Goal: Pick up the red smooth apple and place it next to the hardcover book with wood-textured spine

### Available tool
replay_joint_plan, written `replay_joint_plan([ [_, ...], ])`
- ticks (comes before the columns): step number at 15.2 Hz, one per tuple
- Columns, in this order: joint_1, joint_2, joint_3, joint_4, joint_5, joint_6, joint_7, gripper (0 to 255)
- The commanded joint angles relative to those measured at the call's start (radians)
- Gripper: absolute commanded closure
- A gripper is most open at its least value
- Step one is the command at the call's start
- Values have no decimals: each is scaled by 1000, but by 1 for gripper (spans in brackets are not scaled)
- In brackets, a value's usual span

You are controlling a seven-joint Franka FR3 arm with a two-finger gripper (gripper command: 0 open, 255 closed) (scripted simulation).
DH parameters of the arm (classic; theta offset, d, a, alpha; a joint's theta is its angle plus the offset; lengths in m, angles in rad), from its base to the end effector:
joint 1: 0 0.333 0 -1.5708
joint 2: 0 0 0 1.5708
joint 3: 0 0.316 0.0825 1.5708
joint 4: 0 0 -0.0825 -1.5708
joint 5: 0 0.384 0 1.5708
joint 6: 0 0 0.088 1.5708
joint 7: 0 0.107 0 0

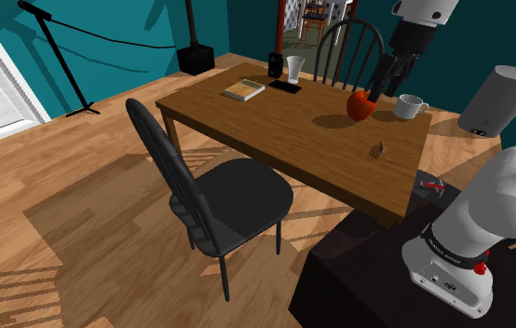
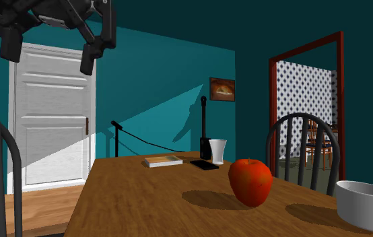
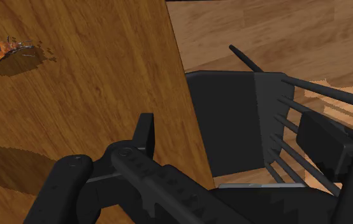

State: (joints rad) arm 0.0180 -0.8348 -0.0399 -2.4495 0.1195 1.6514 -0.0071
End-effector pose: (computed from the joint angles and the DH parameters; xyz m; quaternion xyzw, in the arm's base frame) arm 0.3005 0.0023 0.5690 -0.9971 0.0048 -0.0187 0.0742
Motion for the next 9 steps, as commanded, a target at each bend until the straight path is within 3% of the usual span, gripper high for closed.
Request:
replay_joint_plan([
  [1,0,0,0,0,0,0,0,0],
  [9,-76,102,-99,-65,-99,245,-97,0],
])
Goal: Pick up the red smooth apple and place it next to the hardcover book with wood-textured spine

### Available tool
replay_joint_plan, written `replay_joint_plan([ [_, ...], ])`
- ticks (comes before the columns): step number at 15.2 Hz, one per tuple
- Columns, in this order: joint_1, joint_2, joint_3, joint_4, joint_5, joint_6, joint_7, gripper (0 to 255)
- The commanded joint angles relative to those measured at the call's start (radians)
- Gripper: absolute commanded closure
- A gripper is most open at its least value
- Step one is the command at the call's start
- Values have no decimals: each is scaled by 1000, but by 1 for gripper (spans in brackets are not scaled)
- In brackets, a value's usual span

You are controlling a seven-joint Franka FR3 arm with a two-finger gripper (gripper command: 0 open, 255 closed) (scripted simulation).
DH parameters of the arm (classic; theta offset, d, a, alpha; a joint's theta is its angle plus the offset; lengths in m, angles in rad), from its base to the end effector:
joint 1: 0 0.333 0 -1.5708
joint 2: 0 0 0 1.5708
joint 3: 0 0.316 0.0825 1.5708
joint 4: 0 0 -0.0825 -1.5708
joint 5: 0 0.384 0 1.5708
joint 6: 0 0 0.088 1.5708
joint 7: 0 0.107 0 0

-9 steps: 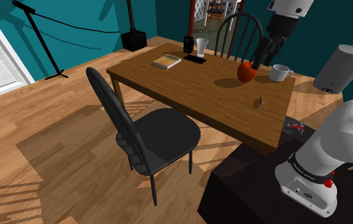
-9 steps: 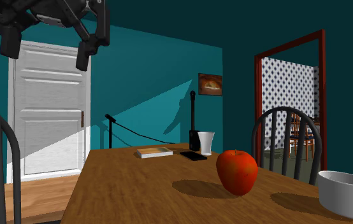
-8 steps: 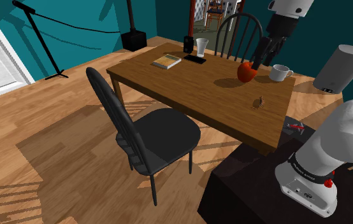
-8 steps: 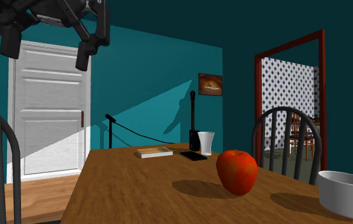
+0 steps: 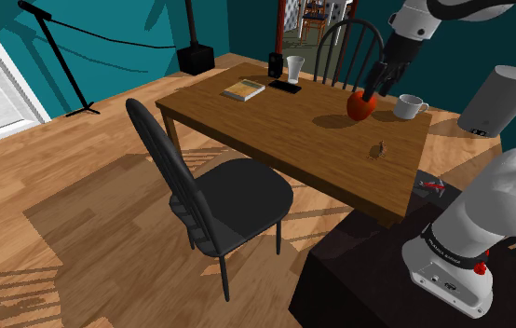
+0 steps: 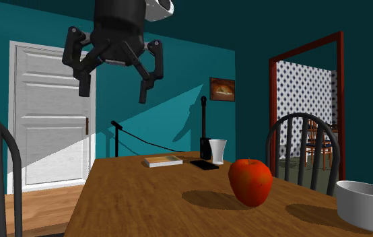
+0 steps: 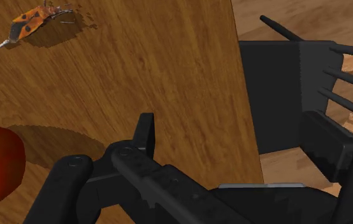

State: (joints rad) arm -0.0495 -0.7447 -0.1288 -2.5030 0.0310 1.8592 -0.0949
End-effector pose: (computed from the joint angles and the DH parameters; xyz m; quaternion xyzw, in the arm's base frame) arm 0.3326 -0.0634 0.5312 -0.9967 0.0305 -0.0548 0.0524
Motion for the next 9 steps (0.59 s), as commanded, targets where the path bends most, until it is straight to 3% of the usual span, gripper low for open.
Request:
replay_joint_plan([
  [1,-17,29,-24,-14,-21,68,-21,0],
  [9,-71,205,-136,3,-73,317,-113,0],
])
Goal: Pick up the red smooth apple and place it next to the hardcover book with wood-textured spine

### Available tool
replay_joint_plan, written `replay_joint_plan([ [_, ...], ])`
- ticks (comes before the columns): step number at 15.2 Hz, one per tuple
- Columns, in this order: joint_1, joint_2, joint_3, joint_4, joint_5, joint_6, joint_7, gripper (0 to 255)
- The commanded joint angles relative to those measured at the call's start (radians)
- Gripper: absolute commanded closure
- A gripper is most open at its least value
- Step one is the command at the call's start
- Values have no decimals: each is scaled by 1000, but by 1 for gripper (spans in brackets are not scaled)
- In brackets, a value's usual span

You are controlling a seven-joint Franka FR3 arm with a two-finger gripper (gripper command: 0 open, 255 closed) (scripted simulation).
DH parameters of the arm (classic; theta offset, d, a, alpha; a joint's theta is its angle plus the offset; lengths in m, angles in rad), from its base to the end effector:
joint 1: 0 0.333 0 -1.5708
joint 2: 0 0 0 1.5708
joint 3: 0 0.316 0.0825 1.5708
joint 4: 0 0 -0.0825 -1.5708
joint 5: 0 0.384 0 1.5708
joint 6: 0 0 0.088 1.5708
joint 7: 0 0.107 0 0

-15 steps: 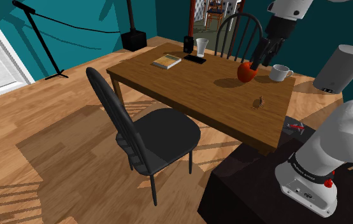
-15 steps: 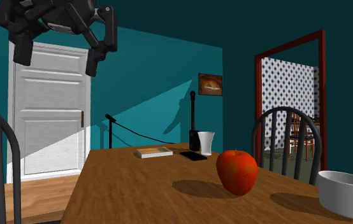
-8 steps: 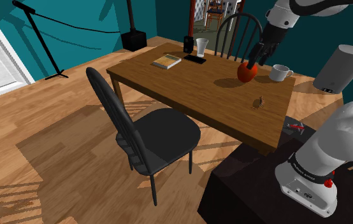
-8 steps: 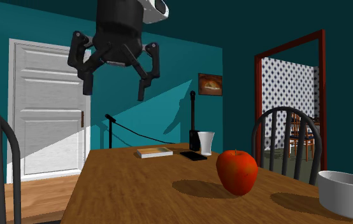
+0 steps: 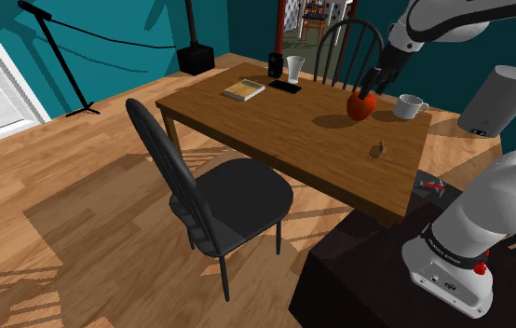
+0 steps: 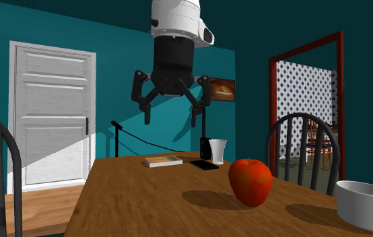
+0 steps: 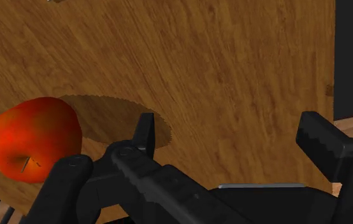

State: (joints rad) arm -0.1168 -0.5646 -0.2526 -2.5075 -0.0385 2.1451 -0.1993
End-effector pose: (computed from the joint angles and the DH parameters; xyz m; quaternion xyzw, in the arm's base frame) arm 0.3694 -0.1508 0.4869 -0.9923 0.0631 -0.1038 0.0233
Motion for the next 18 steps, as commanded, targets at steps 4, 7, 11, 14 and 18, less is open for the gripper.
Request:
replay_joint_plan([
  [4,-17,129,-73,43,-2,147,-61,0],
  [7,-19,213,-121,82,17,227,-107,0],
  [11,-13,330,-188,148,74,321,-184,0],
  [14,-5,423,-238,208,147,378,-259,0],
  [18,-7,555,-288,306,289,433,-383,0],
])
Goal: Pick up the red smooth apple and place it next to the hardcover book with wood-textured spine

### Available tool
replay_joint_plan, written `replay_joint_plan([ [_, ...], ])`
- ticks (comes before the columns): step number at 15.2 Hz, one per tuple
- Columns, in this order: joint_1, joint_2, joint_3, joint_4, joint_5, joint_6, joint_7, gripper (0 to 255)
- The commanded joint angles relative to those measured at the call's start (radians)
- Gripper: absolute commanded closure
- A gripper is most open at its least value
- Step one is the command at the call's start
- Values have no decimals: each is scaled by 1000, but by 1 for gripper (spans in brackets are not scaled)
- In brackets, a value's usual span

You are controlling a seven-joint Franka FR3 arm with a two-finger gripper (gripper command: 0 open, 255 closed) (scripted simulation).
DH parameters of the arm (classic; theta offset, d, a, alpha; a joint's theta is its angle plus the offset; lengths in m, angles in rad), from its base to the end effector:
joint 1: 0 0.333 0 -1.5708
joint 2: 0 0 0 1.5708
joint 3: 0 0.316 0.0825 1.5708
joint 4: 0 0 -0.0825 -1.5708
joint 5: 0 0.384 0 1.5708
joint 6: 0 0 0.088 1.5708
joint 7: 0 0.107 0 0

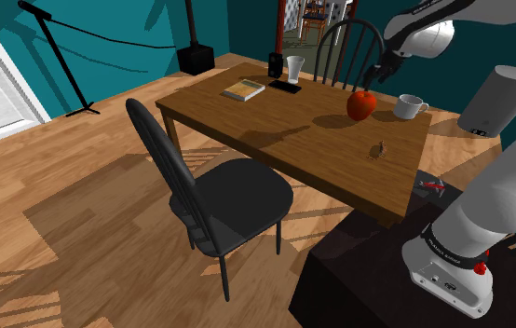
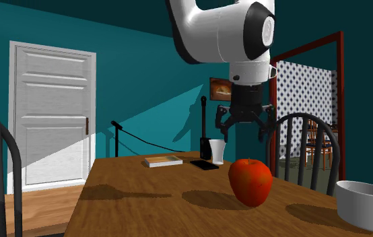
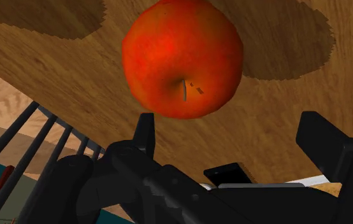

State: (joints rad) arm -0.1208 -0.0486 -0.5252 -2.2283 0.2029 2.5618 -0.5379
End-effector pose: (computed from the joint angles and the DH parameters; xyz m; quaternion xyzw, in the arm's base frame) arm 0.4371 -0.3359 0.4302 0.9710 -0.1275 0.1993 0.0348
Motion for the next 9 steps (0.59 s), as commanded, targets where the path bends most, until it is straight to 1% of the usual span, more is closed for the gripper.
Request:
replay_joint_plan([
  [1,-7,64,-20,47,78,23,-69,0],
  [9,-18,173,2,71,205,82,-157,0],
])
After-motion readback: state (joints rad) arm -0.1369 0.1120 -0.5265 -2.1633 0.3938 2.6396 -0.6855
